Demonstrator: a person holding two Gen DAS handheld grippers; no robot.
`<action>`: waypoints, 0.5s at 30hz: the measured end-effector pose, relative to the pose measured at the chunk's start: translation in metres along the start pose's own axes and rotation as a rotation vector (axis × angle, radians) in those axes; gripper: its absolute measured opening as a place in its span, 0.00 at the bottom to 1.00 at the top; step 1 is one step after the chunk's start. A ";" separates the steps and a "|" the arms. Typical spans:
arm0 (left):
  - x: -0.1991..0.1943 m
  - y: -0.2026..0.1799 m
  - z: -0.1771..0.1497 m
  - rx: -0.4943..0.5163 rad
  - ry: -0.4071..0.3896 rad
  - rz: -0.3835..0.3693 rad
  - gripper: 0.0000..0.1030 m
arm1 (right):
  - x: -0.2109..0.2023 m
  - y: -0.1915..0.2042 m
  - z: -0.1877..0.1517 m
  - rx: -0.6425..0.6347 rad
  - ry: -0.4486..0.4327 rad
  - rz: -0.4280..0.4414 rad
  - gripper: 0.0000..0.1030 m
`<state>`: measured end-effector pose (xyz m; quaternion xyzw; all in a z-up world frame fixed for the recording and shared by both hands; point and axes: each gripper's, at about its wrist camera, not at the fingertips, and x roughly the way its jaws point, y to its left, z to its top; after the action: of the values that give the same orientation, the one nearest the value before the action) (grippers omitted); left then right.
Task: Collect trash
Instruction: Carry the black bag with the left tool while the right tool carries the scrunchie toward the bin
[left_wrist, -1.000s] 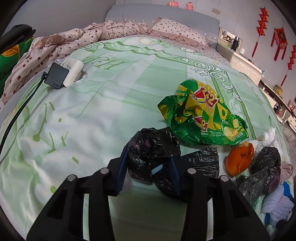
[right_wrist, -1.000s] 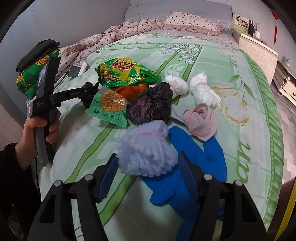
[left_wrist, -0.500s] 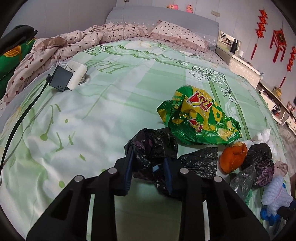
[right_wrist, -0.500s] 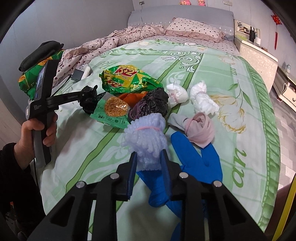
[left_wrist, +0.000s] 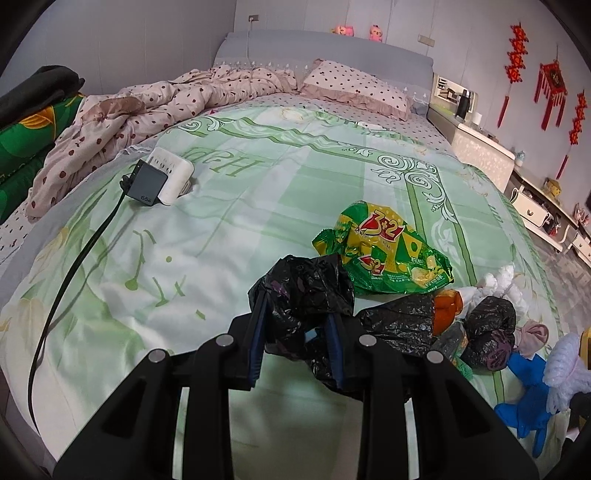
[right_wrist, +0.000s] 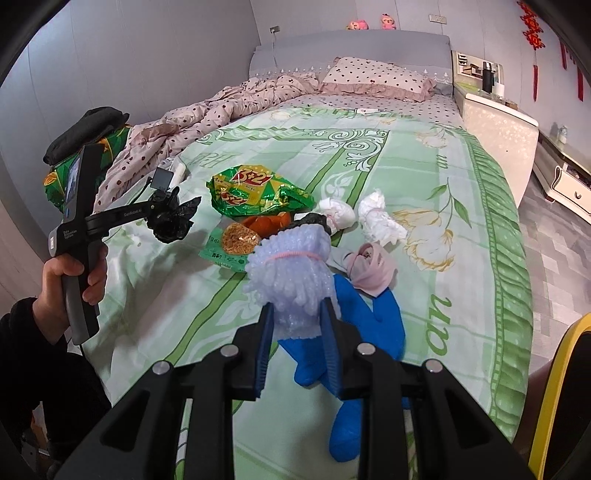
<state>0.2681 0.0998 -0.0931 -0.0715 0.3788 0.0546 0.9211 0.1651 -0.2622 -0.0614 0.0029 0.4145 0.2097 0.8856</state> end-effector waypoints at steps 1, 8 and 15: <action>-0.004 0.000 0.000 -0.004 -0.003 -0.002 0.27 | -0.004 0.000 -0.001 0.002 -0.006 -0.002 0.23; -0.037 -0.009 0.004 -0.005 -0.037 -0.012 0.27 | -0.035 -0.004 0.002 0.015 -0.065 -0.009 0.23; -0.075 -0.040 0.013 0.035 -0.084 -0.059 0.27 | -0.075 -0.015 0.007 0.042 -0.139 -0.021 0.23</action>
<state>0.2297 0.0590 -0.0275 -0.0638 0.3383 0.0238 0.9386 0.1332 -0.3025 -0.0042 0.0315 0.3561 0.1910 0.9142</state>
